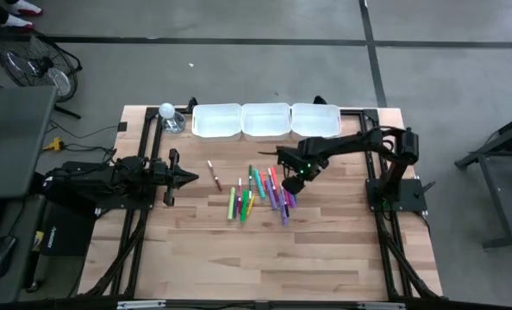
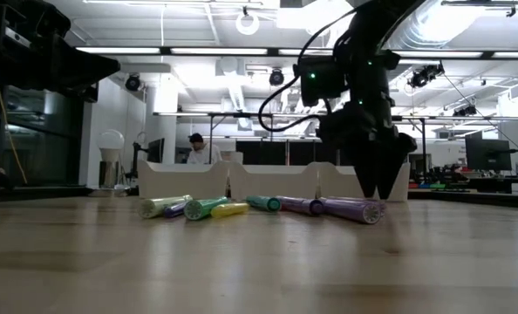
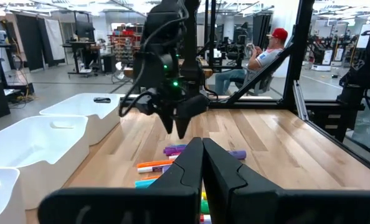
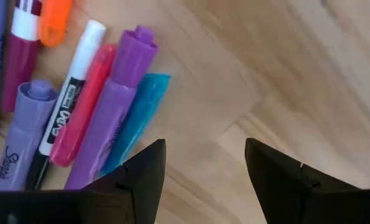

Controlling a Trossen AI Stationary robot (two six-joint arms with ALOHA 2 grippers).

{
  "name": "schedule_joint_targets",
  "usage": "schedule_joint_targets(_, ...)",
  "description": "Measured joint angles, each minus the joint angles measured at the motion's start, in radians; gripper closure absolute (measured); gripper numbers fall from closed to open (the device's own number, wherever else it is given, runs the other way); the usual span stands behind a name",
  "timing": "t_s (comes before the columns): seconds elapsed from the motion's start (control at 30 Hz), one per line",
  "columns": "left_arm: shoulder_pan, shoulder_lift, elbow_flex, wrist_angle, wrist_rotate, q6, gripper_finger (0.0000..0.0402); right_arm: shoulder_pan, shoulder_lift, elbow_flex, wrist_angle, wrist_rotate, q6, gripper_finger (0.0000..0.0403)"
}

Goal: Pick & Place Markers
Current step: Put the blue pen into the middle white bin

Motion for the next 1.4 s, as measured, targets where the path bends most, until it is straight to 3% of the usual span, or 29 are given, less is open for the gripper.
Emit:
schedule_joint_targets(0.37, 0.000, 0.000, 0.000, 0.000, 0.000, 0.000, 0.0401, 0.055, 0.000, -0.006, 0.088, 0.050, 0.179, 0.0194)
schedule_joint_targets(0.6, 0.000, 0.000, 0.000, 0.000, 0.000, 0.000, 0.0401, 0.060, 0.000, -0.006, 0.089, 0.088, 0.207, 0.0194)
schedule_joint_targets(1.4, 0.000, 0.000, 0.000, 0.000, 0.000, 0.000, 0.0401, 0.103, 0.055, -0.003, 0.111, 0.063, 0.301, 0.0194)
